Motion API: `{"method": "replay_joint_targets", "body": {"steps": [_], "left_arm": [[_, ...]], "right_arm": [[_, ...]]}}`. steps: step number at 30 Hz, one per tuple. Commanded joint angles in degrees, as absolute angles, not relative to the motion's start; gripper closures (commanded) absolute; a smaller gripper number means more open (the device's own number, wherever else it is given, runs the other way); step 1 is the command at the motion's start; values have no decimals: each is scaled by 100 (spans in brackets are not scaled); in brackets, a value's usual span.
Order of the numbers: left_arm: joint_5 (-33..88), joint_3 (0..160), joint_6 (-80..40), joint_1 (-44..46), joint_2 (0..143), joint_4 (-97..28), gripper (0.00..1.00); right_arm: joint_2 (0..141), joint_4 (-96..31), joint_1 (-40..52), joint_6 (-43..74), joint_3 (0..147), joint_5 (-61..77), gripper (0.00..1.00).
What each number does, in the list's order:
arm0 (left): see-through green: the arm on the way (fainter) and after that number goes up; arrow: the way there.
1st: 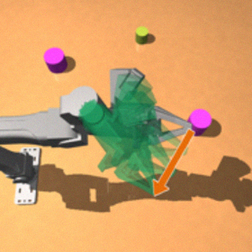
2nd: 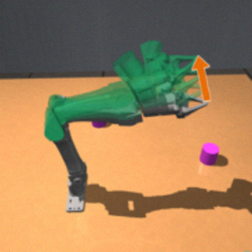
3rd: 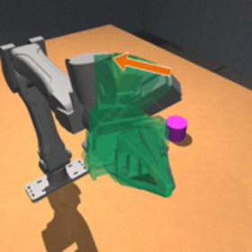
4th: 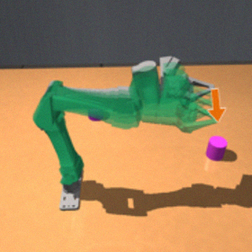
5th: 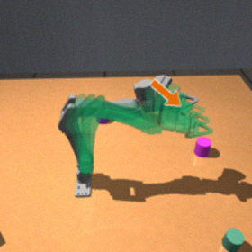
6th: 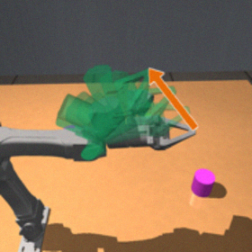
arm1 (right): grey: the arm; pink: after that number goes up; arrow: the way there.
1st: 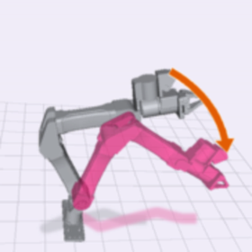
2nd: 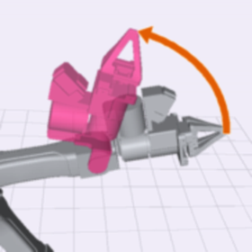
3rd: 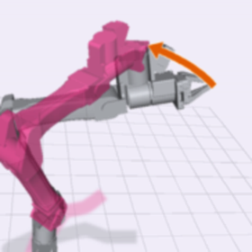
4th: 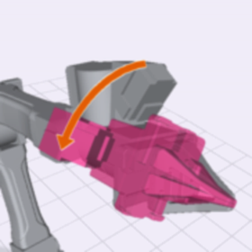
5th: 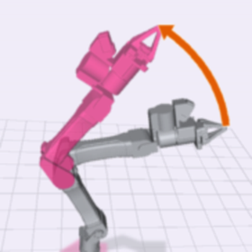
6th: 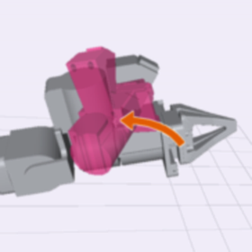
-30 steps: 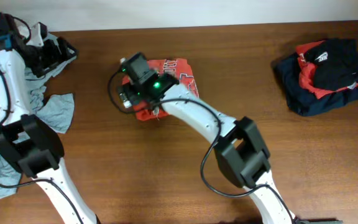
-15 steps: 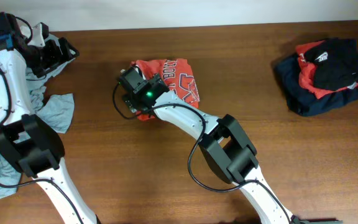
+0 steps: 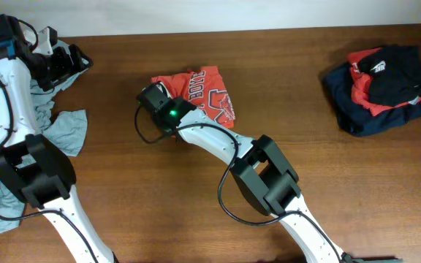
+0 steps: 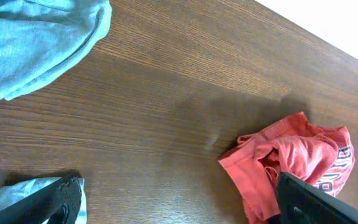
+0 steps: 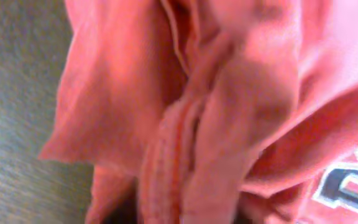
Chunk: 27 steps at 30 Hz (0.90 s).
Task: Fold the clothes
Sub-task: 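Grasp the folded red-orange shirt with the right gripper, then lift the folded shirt and carry it right to the navy pile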
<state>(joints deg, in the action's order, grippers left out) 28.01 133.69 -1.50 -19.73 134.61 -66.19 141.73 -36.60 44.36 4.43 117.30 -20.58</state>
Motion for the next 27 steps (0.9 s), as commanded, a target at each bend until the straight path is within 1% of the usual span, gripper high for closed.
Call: {"method": "replay_joint_targets", "body": {"steps": [1, 5, 10, 15, 18, 23, 27], "left_arm": [[2759, 13441, -38, -1986, 13489, -6630, 1], [2759, 13441, -38, -1986, 13489, -6630, 1], [2757, 13441, -38, -1988, 13489, -6628, 1], [2757, 13441, -38, -1986, 13489, -6624, 1], [2757, 13441, -38, -1986, 13489, -6624, 1], [2716, 13441, -19, -1986, 13489, -6622, 1], [2696, 13441, -16, -1986, 13489, -6619, 1]], "right_arm": [[14309, -4136, 4386, 491, 12057, -2340, 96], [14306, -5089, 4327, 443, 12805, -2342, 96], [14285, -6316, 4193, -67, 14075, -2344, 96], [14232, -7142, 3868, -851, 15310, -2318, 96], [14232, -7487, 3557, -1028, 15902, -2318, 96], [14232, -8055, 2936, -989, 16580, -2318, 96], [14160, -8484, 2425, -141, 17052, -2320, 96]]}}
